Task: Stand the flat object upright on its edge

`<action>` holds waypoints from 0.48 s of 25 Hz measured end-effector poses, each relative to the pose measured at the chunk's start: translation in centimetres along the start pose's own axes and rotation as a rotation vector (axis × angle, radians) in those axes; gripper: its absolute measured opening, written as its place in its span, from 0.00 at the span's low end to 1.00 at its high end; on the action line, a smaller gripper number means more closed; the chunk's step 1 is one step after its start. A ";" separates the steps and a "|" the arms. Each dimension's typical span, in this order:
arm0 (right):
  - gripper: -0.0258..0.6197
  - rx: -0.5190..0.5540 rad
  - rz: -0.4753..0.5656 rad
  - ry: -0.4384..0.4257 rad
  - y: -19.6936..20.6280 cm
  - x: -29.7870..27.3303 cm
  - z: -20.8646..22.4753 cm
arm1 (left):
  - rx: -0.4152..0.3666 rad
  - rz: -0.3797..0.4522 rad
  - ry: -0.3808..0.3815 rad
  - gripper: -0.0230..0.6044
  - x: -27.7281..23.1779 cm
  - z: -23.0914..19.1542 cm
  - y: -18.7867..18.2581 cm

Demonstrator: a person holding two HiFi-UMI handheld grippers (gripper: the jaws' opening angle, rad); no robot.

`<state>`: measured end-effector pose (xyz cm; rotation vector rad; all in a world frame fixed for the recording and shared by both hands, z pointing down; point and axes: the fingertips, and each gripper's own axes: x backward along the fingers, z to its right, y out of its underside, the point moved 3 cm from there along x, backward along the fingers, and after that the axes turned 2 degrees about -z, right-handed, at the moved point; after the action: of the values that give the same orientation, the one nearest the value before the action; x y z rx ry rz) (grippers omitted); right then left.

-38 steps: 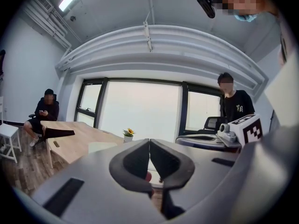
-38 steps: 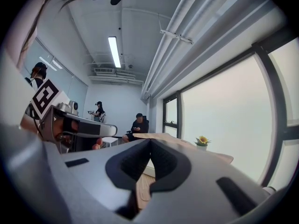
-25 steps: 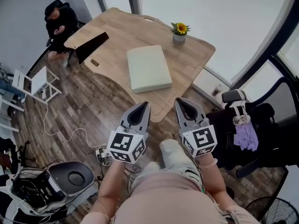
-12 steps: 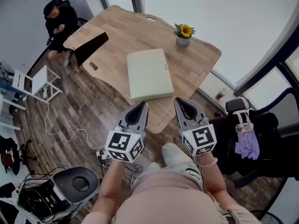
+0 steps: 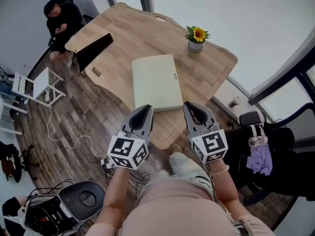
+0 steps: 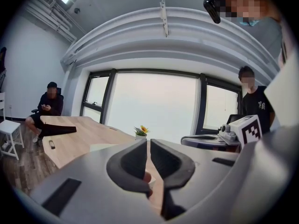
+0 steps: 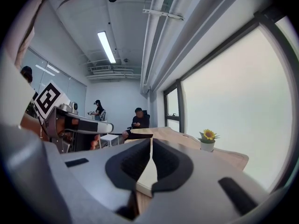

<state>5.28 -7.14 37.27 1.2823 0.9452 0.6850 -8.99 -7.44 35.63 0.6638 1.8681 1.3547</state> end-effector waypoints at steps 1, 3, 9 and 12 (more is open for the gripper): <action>0.04 -0.001 -0.003 -0.006 0.0 -0.4 0.3 | 0.004 -0.001 -0.001 0.06 -0.4 -0.2 -0.1; 0.04 -0.003 -0.011 -0.018 0.0 -1.1 1.0 | 0.012 -0.005 -0.007 0.06 -1.1 -0.6 -0.4; 0.05 -0.009 -0.035 -0.057 0.5 -3.4 2.9 | 0.040 -0.018 -0.036 0.06 -3.0 -1.9 -0.6; 0.07 -0.011 -0.049 -0.079 0.6 -4.4 3.6 | 0.046 -0.031 -0.053 0.06 -3.7 -2.6 -0.6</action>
<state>6.43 -12.54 38.82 1.2639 0.9042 0.5964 -8.81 -11.90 36.50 0.6854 1.8649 1.2658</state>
